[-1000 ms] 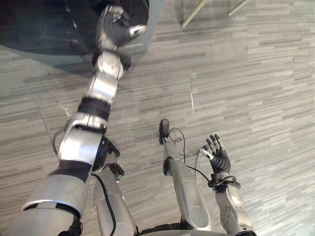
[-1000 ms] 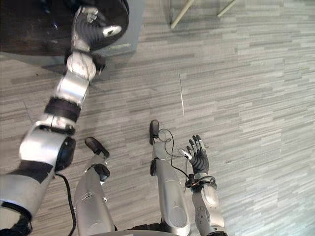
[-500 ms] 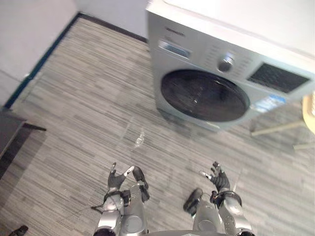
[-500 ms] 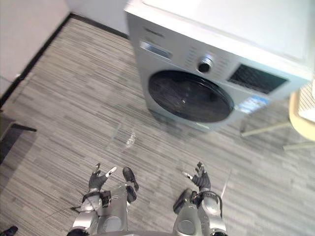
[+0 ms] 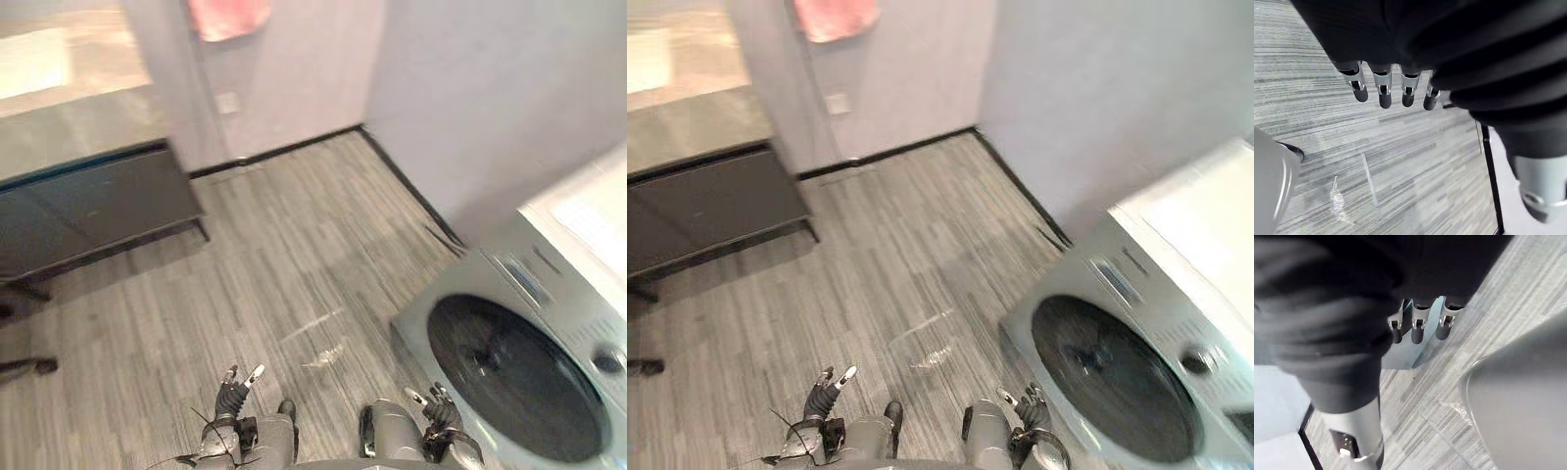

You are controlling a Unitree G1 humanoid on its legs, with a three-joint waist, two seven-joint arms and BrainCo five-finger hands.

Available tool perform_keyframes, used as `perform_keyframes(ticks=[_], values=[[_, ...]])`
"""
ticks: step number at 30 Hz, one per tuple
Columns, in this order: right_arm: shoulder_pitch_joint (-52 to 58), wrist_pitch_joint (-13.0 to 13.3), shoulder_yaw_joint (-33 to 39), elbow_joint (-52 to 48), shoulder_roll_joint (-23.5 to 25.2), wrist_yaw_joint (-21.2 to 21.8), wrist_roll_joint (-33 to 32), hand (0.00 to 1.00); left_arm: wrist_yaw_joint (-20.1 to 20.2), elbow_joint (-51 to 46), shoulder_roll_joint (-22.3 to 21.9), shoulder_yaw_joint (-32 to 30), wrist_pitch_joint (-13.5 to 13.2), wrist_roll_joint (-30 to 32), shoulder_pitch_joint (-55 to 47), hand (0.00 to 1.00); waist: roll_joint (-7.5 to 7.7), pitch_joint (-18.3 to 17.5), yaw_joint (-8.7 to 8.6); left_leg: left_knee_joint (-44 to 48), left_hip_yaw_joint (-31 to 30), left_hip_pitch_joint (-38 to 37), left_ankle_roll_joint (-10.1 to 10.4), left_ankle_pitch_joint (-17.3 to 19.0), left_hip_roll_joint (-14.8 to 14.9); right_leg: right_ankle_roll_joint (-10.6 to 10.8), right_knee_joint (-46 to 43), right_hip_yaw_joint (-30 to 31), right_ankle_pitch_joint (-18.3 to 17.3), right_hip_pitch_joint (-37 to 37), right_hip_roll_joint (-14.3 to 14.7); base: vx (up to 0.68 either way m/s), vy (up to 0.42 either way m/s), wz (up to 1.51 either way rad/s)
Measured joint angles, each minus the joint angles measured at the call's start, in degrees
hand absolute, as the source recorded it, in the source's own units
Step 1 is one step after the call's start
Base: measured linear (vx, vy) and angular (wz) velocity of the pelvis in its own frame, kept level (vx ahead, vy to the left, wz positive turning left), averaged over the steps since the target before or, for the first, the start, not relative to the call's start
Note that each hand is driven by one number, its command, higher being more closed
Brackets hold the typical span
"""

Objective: Pick up the laundry basket with both hands and put the clothes into the washing machine.

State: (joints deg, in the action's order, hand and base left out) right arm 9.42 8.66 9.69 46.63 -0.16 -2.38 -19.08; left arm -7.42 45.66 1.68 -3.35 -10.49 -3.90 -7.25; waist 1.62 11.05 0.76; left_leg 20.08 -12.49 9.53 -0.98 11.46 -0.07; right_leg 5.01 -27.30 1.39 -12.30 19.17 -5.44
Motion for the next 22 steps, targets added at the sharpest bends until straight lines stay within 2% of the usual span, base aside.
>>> perform_keyframes(ticks=[1, 2, 3, 4, 6, 8, 10, 12, 14, 16, 17, 18, 20, 22], values=[[0.0, 0.0, 0.0, 0.4, 0.0, 0.0, -0.1, 0.00, 0.0, 0.0, -0.1, -0.6, 0.0, 0.0, 0.0, 0.00, 0.29, -0.2, 0.05, 0.8, -1.3, 0.1, 0.8, 0.8, -0.1, -0.4, 1.9, 0.6, 0.6, -0.1, 0.3, 0.24, -0.318, 1.35], [0.1, -0.1, -0.1, 1.7, 0.4, 0.0, -0.5, 0.00, 0.0, -0.1, -0.2, -2.4, 0.0, 0.0, -0.3, 0.00, 1.64, -1.1, 0.10, 3.0, -3.6, 1.0, 2.7, 2.5, -0.7, -1.1, 5.7, 1.1, 2.9, -0.6, -0.2, 0.25, -0.404, 1.14], [0.4, -0.2, -0.1, 2.6, 1.0, 0.0, -0.6, 0.00, 0.0, 0.3, -0.1, -3.6, 0.1, 0.1, -0.3, 0.00, 3.12, -1.9, 0.13, 4.4, -5.4, 1.0, 3.9, 4.1, -1.1, -0.3, 5.8, 0.3, 7.5, -1.1, -0.9, 0.27, -0.449, 1.10], [0.5, -0.3, 0.0, 2.9, 1.0, -0.1, -0.6, 0.00, -0.1, 1.2, -0.5, -4.1, 0.1, 0.1, -0.1, 0.00, 2.44, -2.5, 0.39, 4.7, -6.5, 0.4, 5.0, 5.0, 0.4, -1.3, 3.6, -1.9, 6.7, -1.1, 0.0, 0.35, -0.566, 0.74], [0.5, -0.1, -0.1, 2.8, -0.2, 0.1, -0.6, 0.00, 0.0, 2.1, -2.1, -4.7, 0.1, 0.1, -0.6, 0.00, -0.33, -3.9, 0.33, 1.8, -5.9, -0.7, 6.7, 4.7, 5.1, -3.3, 3.4, -5.5, 4.3, -1.7, 2.8, 0.28, -0.459, 0.42], [0.7, -0.1, -0.1, 2.6, -0.6, 0.0, -0.6, 0.00, 0.0, 2.1, -3.9, -6.0, 0.1, 0.0, -0.6, 0.00, -1.43, -4.3, -0.11, -0.3, -3.7, -2.1, 9.1, 3.3, 7.9, -4.8, 3.4, -7.7, 2.9, -3.0, 4.2, 0.23, -0.345, 0.44], [1.2, -0.2, -0.3, 3.0, -0.5, 0.0, -0.6, 0.00, 0.0, 1.5, -4.6, -6.4, 0.0, 0.0, -0.5, 0.00, -1.43, -4.2, 0.11, 4.5, -3.3, -1.0, 9.6, 3.0, 9.1, -5.9, 3.5, -9.5, 1.0, -5.4, 5.4, 0.18, -0.268, 0.48], [1.1, -0.1, -0.7, 3.8, -0.4, -0.1, -0.6, 0.00, -0.1, 0.1, -4.8, -7.6, 0.1, -0.1, -0.6, 0.00, -0.64, -3.7, 0.16, 16.8, -0.3, 4.3, 10.9, 1.8, 10.3, -7.5, 3.7, -11.9, -0.3, -8.7, 5.7, 0.13, -0.210, 0.43], [1.0, -0.1, -1.1, 3.8, -0.4, -0.1, -0.6, 0.00, -0.2, -0.7, -4.7, -7.8, 0.1, -0.1, -0.7, 0.00, -0.31, -3.5, 0.21, 20.7, 6.2, 6.8, 10.3, 2.4, 12.4, -7.7, 4.4, -12.7, -0.8, -10.4, 5.5, 0.09, -0.098, 0.26], [1.0, -0.1, -1.2, 3.7, -0.4, -0.3, -0.6, 0.00, -0.2, -0.8, -4.8, -7.5, 0.1, -0.2, -0.4, 0.00, -0.33, -3.5, 0.15, 16.0, 16.0, 7.3, 9.0, 2.7, 14.5, -7.1, 5.6, -14.1, -0.5, -11.9, 4.4, 0.13, -0.015, 0.34], [1.1, -0.1, -1.2, 3.7, -0.9, -0.3, -0.6, 0.00, -0.2, -0.8, -5.4, -7.4, 0.1, -0.2, -0.4, 0.00, -1.10, -4.0, 0.20, 9.3, 19.9, 5.9, 7.7, -0.5, 14.8, -6.3, 5.7, -14.7, -0.5, -11.8, 4.2, 0.16, 0.089, 0.30], [1.0, -0.1, -1.0, 3.8, -1.2, -0.4, -0.5, 0.00, -0.2, -0.6, -5.5, -7.1, 0.1, -0.2, -0.4, 0.00, -1.95, -4.3, 0.24, 6.3, 20.9, 5.5, 6.9, -1.9, 14.7, -6.0, 5.7, -14.9, -0.7, -11.8, 4.3, 0.16, 0.137, 0.32], [0.8, -0.2, -1.1, 4.4, 0.1, -1.0, -0.5, 0.00, -0.7, -0.1, -4.4, -6.3, 0.0, -0.1, -0.5, 0.00, 0.87, -5.6, 0.27, -1.3, 21.8, 3.0, 6.3, -4.9, 11.7, -4.2, 8.8, -14.9, 1.1, -12.0, 2.3, 0.13, 0.121, 0.23], [0.7, 0.0, -1.0, 5.8, 0.9, -1.2, -0.4, 0.00, -0.9, 2.3, -3.6, -6.2, -0.1, -0.1, -0.4, 0.00, 1.87, -7.3, 0.43, -10.2, 22.8, 0.1, 5.5, -9.3, 9.2, -3.3, 16.4, -14.9, 5.0, -14.3, 1.6, 0.12, 0.082, 0.12]])
